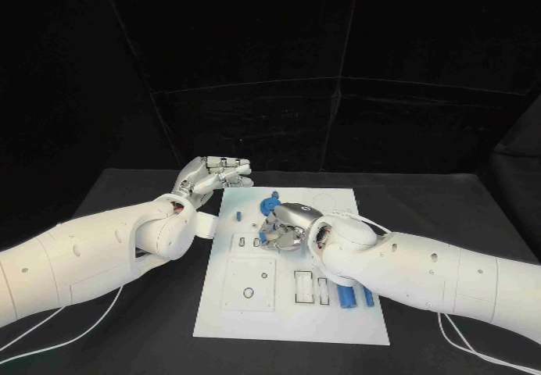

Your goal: Assemble the parts on the task board

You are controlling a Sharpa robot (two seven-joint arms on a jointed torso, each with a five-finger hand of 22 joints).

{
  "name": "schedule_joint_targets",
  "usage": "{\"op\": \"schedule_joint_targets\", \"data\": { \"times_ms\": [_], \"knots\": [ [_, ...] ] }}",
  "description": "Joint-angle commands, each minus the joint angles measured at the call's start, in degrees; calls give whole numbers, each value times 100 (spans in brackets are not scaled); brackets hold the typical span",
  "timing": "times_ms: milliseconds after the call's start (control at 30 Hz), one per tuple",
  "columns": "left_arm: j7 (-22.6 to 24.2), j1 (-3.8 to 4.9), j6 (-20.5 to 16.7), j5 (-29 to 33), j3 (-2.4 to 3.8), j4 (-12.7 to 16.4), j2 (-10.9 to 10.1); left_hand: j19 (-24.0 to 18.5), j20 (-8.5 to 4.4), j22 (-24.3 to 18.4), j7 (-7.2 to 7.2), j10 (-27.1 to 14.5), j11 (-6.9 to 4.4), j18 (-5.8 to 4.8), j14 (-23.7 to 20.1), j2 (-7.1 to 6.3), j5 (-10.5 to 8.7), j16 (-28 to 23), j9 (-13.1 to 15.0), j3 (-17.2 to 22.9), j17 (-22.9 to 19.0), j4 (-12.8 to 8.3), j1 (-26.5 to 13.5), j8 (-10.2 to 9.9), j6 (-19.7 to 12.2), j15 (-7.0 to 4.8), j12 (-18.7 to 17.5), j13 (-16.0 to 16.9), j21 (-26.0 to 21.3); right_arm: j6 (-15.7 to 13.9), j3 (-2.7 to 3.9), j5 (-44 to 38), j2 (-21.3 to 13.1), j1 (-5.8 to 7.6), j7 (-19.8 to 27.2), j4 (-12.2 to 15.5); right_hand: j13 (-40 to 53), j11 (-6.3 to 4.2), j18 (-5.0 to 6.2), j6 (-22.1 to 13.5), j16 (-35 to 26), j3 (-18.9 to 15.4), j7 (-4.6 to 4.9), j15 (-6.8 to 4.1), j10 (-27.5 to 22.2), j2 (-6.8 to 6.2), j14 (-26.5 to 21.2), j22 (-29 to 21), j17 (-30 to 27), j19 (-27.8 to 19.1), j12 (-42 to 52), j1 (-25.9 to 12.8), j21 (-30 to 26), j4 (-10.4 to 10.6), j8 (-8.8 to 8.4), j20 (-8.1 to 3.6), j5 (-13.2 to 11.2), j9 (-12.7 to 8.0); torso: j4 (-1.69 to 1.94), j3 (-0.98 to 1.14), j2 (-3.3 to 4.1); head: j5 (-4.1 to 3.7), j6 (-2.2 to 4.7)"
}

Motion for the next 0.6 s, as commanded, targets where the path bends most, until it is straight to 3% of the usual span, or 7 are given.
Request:
{"op": "schedule_joint_targets", "data": {
  "times_ms": [33, 400, 600],
  "knots": [
    [34, 10, 56, 10, 5, 3, 3, 31, 1, -7, 12, 38, -8, 38, 36, -6, -6, -20, -3, 36, 5, -5, -61, -19, 34, -6, -28, -8, -27, 85, -26, -39, -9, -23, -166, -33, 241, 41, -98, -65, -30, -43, -1, 56, 8, -11, 414, -3, 567, -3, -35, -79, -9, 16, -19, 54, -26, 5, 0, 0, 1, 8, -4],
    [49, 9, 35, 10, 5, -13, 4, 32, 1, -7, 12, 39, -8, 38, 36, -6, -6, -21, -3, 39, 6, -7, -64, -19, 35, -6, -28, -8, -28, -101, -26, -30, -8, -27, -134, -8, 176, 70, -94, -253, -27, -271, 22, 83, -54, -104, 414, -17, 575, -10, -109, -231, -17, 98, -19, 83, -199, 10, 0, 5, 1, -3, -6],
    [54, 9, 35, 10, 5, -20, 4, 32, 1, -7, 12, 39, -8, 38, 36, -6, -6, -21, -3, 39, 6, -7, -64, -19, 35, -6, -28, -8, -28, -504, -26, -15, -39, -33, 7, 55, -31, 107, -95, -452, -34, -540, 63, 114, -203, -215, 410, -17, 563, -13, -346, -326, -19, 198, -22, 109, -243, 2, -3, 4, -1, -2, 0]
  ]
}}
